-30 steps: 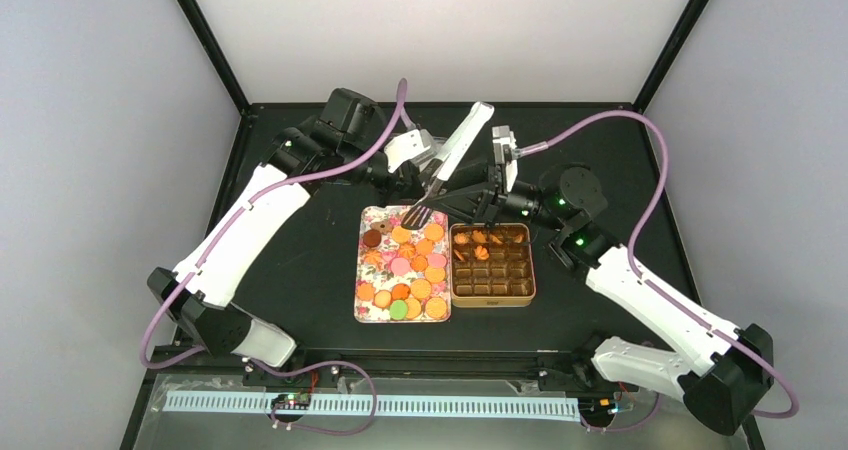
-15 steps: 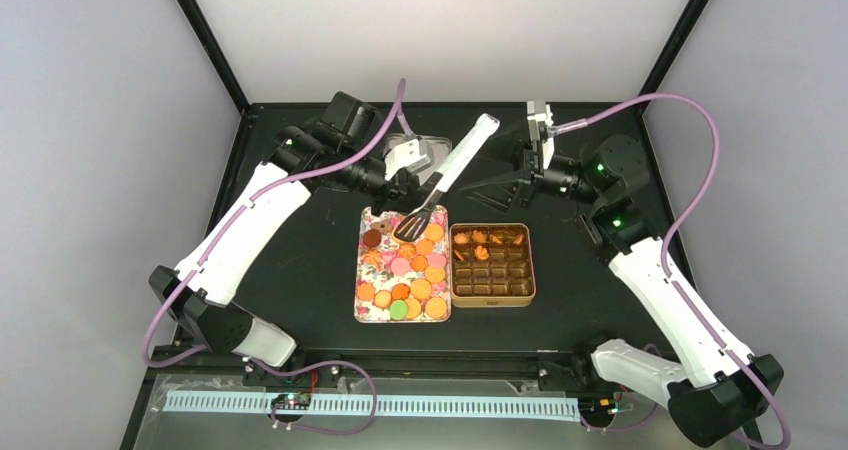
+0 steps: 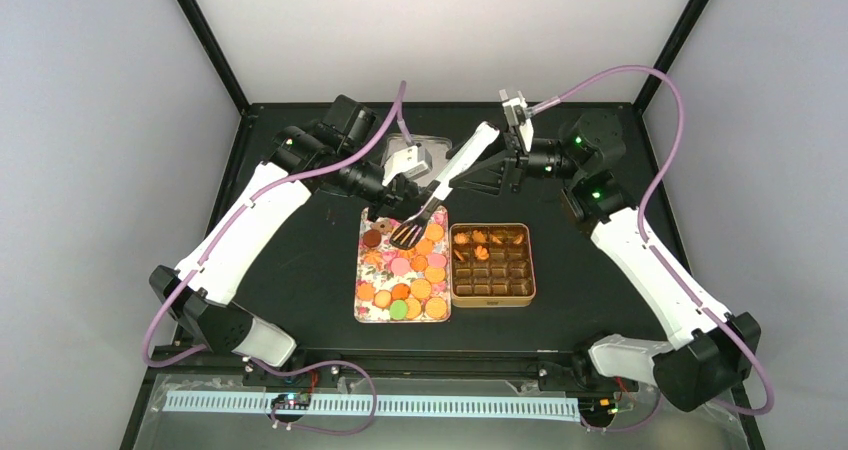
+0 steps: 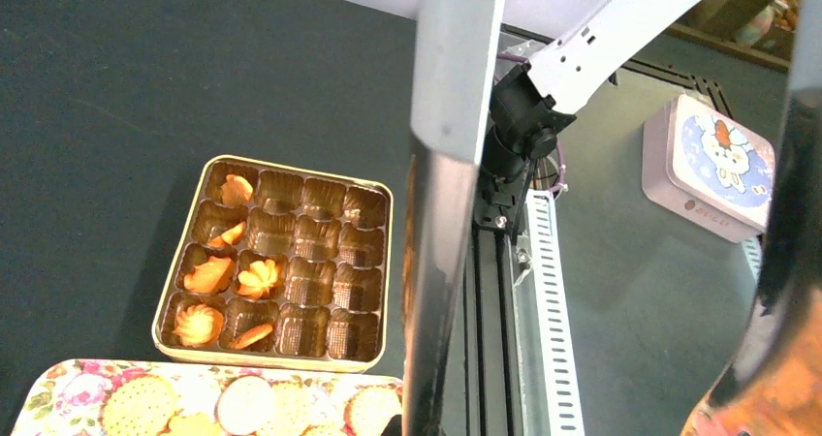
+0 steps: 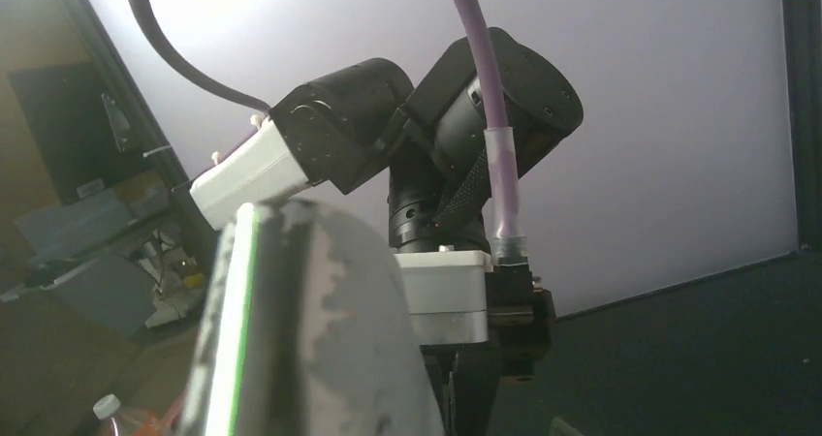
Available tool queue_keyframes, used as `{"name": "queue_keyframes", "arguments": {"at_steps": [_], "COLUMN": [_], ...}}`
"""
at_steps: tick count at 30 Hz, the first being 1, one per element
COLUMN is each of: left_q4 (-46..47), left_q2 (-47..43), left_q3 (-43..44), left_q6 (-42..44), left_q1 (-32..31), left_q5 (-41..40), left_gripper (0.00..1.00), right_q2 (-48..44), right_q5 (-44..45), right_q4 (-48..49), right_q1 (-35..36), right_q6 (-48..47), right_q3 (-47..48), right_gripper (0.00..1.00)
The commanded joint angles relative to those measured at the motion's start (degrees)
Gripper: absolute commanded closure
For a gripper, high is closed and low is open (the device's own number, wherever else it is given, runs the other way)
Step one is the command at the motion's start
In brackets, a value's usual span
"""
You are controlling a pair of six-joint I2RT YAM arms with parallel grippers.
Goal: Pack the cookies
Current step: Pass from the left arm to the right
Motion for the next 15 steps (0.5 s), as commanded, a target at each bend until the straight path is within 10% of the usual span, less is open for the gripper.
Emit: {"name": "queue_keyframes", "arguments": {"at_steps": [1,15], "left_q4": [-1.6,-3.4], "left_q2": [0.6,1.1], "left_q3": [2.6,3.1], "left_q6": [1.8,3.9], "left_q1": [0.1,0.1], "left_q5": [3.0,1.9], "left_gripper": [0.99,0.98], "right_q2": [0.9,4.6], "right_q5": [-3.5,-10.3], "right_q4": [3.2,-2.9], "right_q1": [-0.2,-0.2], "right_q6": [3.2,2.5], "right_q3": [1.4,7.7], "right_gripper": [0.28,0.45]}}
